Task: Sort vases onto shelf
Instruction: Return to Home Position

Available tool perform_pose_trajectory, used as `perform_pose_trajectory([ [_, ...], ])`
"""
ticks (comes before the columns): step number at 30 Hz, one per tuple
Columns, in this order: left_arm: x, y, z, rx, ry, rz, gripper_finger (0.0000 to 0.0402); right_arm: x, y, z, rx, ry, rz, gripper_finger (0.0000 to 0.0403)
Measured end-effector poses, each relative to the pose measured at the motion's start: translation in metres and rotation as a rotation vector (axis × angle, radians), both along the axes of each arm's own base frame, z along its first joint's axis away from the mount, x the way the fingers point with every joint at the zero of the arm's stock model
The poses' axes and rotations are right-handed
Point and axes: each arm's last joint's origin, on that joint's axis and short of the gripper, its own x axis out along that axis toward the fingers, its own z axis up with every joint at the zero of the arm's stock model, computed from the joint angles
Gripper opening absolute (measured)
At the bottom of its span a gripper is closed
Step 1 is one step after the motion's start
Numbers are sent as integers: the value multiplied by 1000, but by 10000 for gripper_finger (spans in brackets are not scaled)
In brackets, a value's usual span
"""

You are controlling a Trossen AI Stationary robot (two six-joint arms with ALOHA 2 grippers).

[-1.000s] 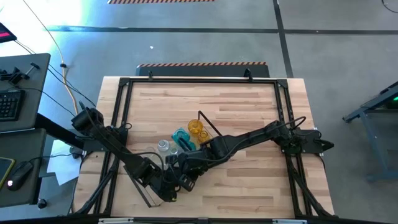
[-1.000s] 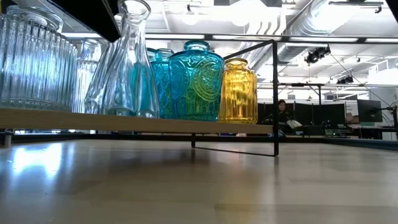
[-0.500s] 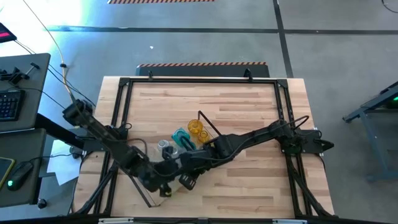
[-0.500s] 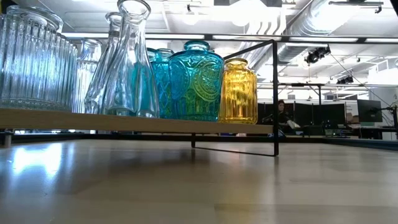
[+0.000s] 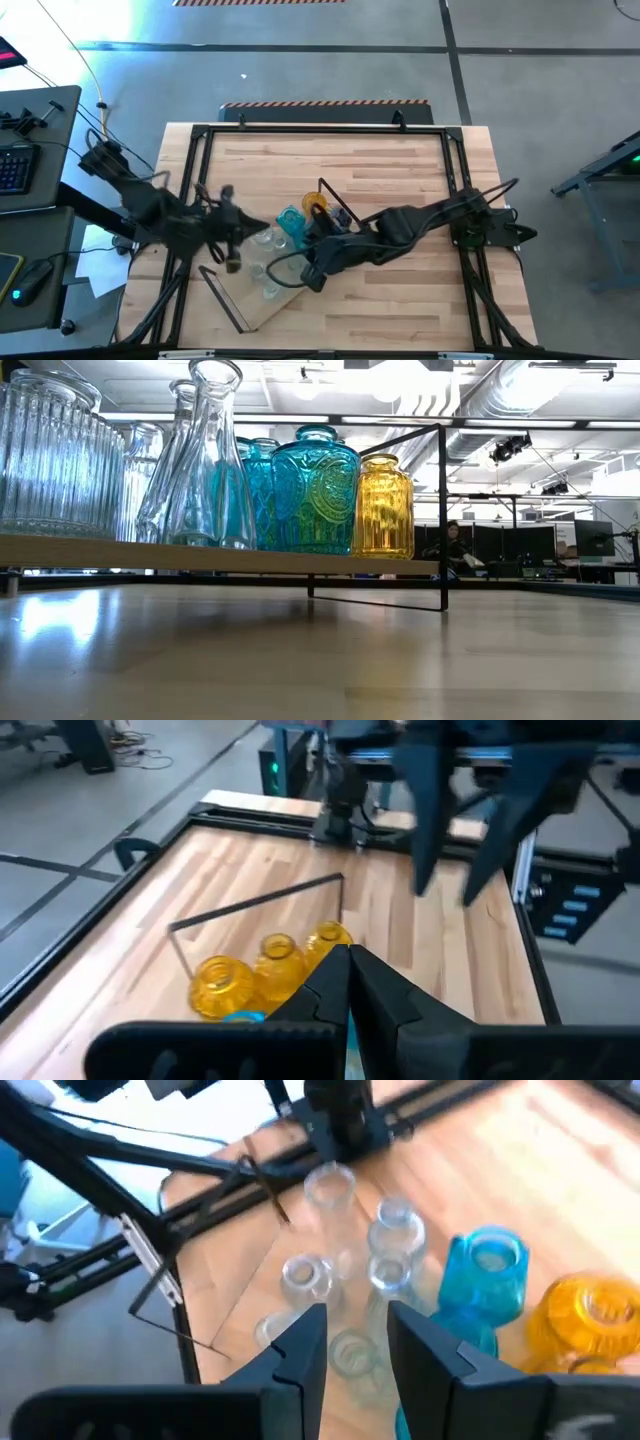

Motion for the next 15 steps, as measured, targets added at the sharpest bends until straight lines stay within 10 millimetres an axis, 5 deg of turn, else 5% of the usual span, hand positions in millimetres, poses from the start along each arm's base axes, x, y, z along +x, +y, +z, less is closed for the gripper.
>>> perform_pose_trajectory([
  [6, -23, 20, 8, -21, -23, 85, 0, -5, -1, 4, -70, 3, 5, 84],
  [15, -46, 40, 5, -62, -4, 225, 0, -2, -33, -2, -163, 106, -50, 10],
])
